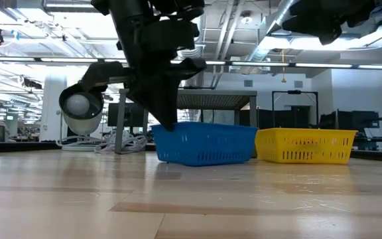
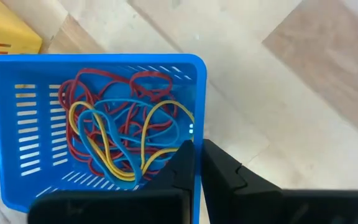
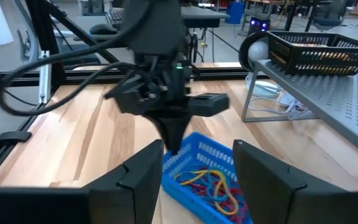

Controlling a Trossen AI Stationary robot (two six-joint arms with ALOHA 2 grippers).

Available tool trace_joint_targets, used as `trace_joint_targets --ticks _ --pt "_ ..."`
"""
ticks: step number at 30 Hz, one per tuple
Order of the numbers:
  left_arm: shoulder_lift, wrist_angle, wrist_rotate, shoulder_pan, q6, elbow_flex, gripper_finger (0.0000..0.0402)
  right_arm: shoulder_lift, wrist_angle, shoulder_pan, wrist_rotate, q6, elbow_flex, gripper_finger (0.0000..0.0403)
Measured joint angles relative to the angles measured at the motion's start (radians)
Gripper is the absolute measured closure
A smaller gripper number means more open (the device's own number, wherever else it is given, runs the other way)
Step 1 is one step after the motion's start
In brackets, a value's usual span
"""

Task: Pick & Place Office Desk Supplies
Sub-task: Put the blue bin on the shelf

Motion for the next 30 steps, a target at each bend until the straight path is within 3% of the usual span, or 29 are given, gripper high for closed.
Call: trace_joint_targets --ticks 5,15,24,30 --pt "-0.016 -0.032 0.016 -0.029 -0.090 0.018 0.0396 0.000 0.002 -0.010 0.000 0.004 0.000 0.0214" --pt "-0.032 -0.179 0.024 -0.074 -0.251 0.168 0.0396 0.001 0.031 -0.015 0.000 0.018 0.001 0.0214" --pt "-0.032 -0.203 -0.068 -0.110 -0.279 0.211 0.0396 0.001 0.038 -0.014 0.000 0.019 0.001 0.0214" --pt "-0.032 -0.204 -0.190 -0.128 -0.283 0.211 0.0396 0.001 0.039 -0.014 0.000 0.019 0.001 0.0214"
